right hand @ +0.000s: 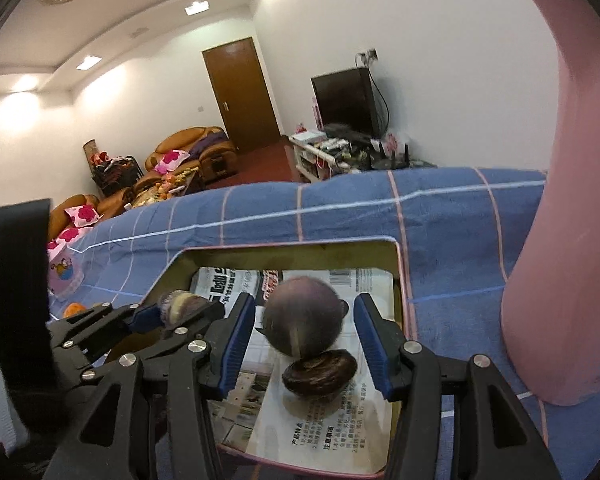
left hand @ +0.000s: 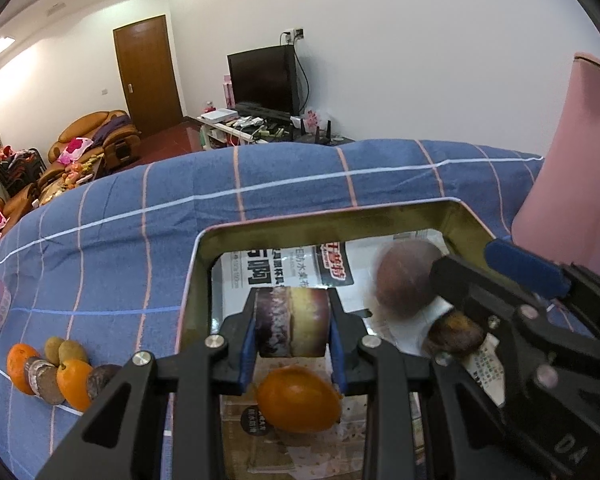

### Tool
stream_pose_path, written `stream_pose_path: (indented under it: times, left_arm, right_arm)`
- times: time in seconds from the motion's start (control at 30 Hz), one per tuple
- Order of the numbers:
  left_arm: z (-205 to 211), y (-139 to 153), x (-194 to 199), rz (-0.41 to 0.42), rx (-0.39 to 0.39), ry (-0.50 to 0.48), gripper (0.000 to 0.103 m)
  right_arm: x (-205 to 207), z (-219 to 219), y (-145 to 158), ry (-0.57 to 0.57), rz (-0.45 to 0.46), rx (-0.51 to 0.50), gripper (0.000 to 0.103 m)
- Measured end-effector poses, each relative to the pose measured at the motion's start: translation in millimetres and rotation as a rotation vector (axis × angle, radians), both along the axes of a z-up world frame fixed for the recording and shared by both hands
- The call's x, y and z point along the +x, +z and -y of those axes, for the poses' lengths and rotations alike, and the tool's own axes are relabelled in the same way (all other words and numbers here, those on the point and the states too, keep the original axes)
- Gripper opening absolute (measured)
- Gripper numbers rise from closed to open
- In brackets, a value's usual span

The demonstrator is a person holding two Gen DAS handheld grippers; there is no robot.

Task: Organize fruits
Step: 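Carry both into the tin box and open both tools to release, then move both tools back toward the remaining fruit row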

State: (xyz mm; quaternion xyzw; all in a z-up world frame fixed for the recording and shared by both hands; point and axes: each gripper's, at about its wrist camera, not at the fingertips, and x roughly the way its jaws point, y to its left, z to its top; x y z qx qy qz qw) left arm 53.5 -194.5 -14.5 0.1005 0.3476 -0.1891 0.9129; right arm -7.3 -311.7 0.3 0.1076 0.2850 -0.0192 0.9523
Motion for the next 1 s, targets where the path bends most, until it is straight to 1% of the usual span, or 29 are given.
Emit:
stream_pose_path:
  times: [0.07,0.13,0.17,0.2,0.27,0.37,0.5,0.6,0.8,0.87,1.0]
  left_arm:
    - [-0.8,0.4,-0.9,0.010,0.004,0.013,0.035]
    - [-0.2,2.8,-4.3,0.035,0.012,0.028,0.049]
    - [-0.2,3.4,-5.6,0.048,0.018,0.038,0.065]
    - [-0.2,5.2,-7.9,0.066,0.020,0.046,0.075]
    - [-3.2,8.7,-13.2,0.104,0.005,0.044,0.081]
    - [-7.7,13.4,-21.7,0.160,-0.011,0.058,0.102]
    - [-15.9,18.3,-27.9,0.210,-0.045,0.072,0.103]
    - [-21.8,19.5,-27.6,0.219,-0.049,0.085,0.103]
    - [-35.2,18.8,-33.0,0.228,-0.067,0.104,0.103]
    - [-40.2,18.8,-34.9,0.232,-0.064,0.111,0.103]
    - [-47.5,19.3,-37.1,0.244,-0.067,0.120,0.103]
  right_arm:
    - [-7.1,-2.5,6.1,-0.020,0.045,-0.024,0.054]
    - [-18.6,-3.6,14.1,-0.058,0.113,-0.059,0.055]
    - [-21.2,-3.5,15.6,-0.080,0.128,-0.073,0.056]
    - [-25.2,-3.3,17.5,-0.112,0.147,-0.092,0.057]
    - [-29.6,-0.1,21.6,-0.162,0.175,-0.112,0.068]
    - [-35.9,7.0,25.5,-0.215,0.209,-0.105,0.077]
    - [-35.7,13.7,26.6,-0.243,0.202,-0.085,0.078]
    - [-37.4,13.9,27.2,-0.261,0.205,-0.102,0.078]
    - [-46.9,5.6,28.3,-0.282,0.253,-0.174,0.079]
    - [-45.4,3.3,26.4,-0.273,0.241,-0.185,0.081]
    - [-46.6,1.0,24.6,-0.263,0.227,-0.183,0.081]
